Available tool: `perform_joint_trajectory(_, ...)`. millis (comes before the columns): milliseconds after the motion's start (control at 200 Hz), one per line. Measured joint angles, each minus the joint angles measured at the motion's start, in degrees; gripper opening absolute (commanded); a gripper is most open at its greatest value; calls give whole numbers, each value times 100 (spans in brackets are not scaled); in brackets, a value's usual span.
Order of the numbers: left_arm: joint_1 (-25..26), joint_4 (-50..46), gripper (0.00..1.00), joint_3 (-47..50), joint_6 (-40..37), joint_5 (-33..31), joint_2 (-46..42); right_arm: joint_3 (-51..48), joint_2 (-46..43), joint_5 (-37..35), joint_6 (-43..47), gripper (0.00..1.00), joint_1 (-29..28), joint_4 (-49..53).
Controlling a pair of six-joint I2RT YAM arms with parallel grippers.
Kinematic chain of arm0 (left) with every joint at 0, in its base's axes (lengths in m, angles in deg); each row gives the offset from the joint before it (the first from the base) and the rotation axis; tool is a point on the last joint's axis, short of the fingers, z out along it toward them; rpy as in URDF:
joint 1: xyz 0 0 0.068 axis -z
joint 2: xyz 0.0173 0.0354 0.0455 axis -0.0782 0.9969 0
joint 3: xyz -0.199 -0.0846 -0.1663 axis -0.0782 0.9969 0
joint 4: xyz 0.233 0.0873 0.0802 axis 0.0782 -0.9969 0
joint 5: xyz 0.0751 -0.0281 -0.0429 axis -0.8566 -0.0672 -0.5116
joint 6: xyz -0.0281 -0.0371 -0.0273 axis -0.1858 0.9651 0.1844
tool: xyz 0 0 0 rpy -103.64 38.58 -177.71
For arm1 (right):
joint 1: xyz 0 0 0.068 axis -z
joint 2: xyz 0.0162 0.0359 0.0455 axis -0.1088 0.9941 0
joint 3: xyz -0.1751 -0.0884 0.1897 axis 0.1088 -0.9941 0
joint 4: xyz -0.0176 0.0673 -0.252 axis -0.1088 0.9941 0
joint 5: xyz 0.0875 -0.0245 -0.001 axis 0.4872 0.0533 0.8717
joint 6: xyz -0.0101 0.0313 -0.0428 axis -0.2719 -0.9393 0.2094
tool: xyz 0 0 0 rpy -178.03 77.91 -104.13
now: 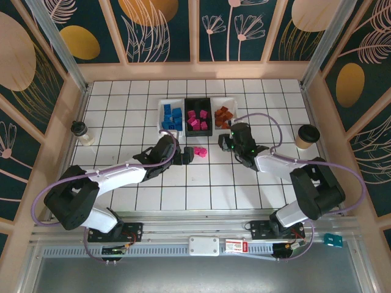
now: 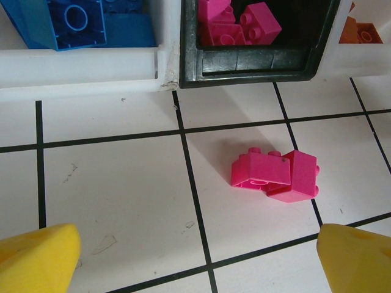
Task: Sort the legos into containers by color
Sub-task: Place the lego in the container, then move the lego to the center of the table.
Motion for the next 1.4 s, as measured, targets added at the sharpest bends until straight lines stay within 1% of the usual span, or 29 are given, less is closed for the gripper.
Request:
perform_joint_trajectory(155, 0, 0, 99, 0, 0, 0, 0, 776, 201, 85, 68, 23, 282, -90)
perform_joint_trajectory(305, 0, -4, 99, 0, 0, -4, 0, 1585, 1014, 153, 87, 25, 577, -188)
perform_joint_trajectory(390, 0, -4, 99, 0, 0, -13, 0, 1934, 1453, 190, 85, 32, 682, -184)
perform_joint_trajectory(496, 0, -4, 99, 0, 2, -17, 0, 2317, 1937, 201, 85, 50, 772, -164)
perform_joint_trajectory(556, 0, -4, 99, 0, 0, -17, 0, 2463, 2120, 205, 63, 57, 804, -142)
perform_joint_trajectory(611, 0, -4, 99, 0, 0, -17, 0, 2511, 2170, 212, 52, 60, 824, -111)
perform_joint_trajectory(666, 0, -4, 99, 0, 2, -20, 0, 2511, 2168, 238, 55, 61, 824, -98)
perform_joint_trajectory(761, 0, 0, 99, 0, 0, -39, 0, 2249, 1969, 341, 20, 62, 811, -205)
perform_joint_trajectory(906, 0, 48, 98, -39, -2, 2, 114, 1266, 1093, 459, -114, 63, 695, -350)
perform_joint_trajectory(986, 0, 79, 95, -227, -4, 103, 389, 739, 610, 511, -188, 63, 551, -483)
perform_joint_trajectory(1111, 0, 205, 94, -706, -55, 350, 940, 116, 116, 584, -286, 63, 363, -570)
perform_joint_trajectory(1151, 0, 249, 91, -876, -70, 411, 1137, -42, 7, 599, -330, 63, 341, -579)
perform_joint_trajectory(1256, 0, 319, 80, -1252, -120, 476, 1620, -382, -278, 597, -389, 63, 339, -588)
perform_joint_trajectory(1351, 0, 328, 76, -1386, -153, 474, 1947, -549, -525, 595, -393, 63, 339, -579)
perform_joint_trajectory(1396, 0, 328, 73, -1438, -160, 459, 2083, -586, -638, 592, -393, 63, 339, -570)
